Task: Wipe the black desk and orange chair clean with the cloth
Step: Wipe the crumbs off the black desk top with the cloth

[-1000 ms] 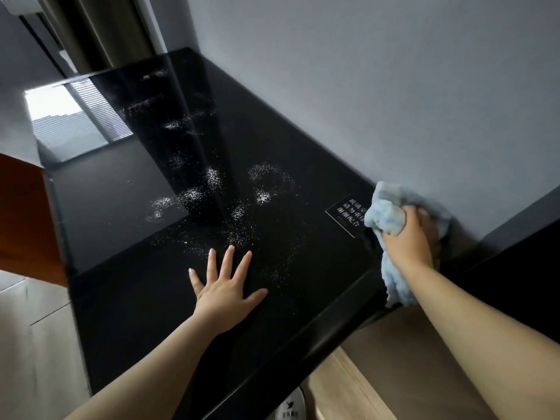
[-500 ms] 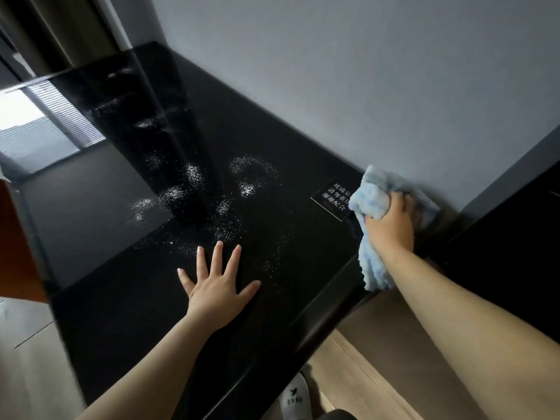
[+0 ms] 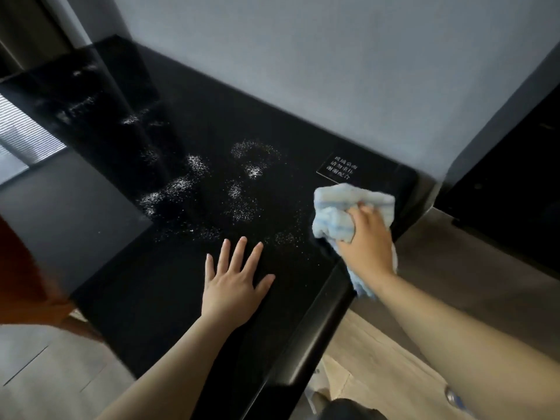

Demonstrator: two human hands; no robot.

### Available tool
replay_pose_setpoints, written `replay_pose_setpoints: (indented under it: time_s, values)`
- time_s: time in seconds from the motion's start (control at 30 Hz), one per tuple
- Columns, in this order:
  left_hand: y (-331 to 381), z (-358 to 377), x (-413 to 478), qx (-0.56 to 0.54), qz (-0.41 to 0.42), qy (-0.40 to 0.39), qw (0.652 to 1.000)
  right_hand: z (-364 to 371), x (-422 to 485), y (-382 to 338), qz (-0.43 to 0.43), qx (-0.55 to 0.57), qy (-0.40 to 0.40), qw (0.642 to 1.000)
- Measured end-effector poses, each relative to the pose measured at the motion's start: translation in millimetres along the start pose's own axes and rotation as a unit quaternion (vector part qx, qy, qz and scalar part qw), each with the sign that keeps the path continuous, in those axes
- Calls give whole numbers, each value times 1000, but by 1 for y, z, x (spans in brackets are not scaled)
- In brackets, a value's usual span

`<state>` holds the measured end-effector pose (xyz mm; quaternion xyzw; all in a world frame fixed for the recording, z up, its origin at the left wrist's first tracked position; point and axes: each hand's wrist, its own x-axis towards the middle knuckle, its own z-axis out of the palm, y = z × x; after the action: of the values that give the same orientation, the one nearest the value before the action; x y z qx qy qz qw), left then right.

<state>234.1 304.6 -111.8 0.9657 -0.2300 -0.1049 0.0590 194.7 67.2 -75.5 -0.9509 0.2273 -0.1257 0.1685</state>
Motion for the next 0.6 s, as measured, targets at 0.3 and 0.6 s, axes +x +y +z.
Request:
replay_pose_setpoints:
  time_s: [0.3, 0.6]
  values:
    - [-36, 8, -42, 21, 114, 15, 993, 9, -80, -36, -11, 73, -21, 997]
    - [-66, 5, -84, 46, 154, 8, 987, 27, -187, -89, -99, 67, -89, 989]
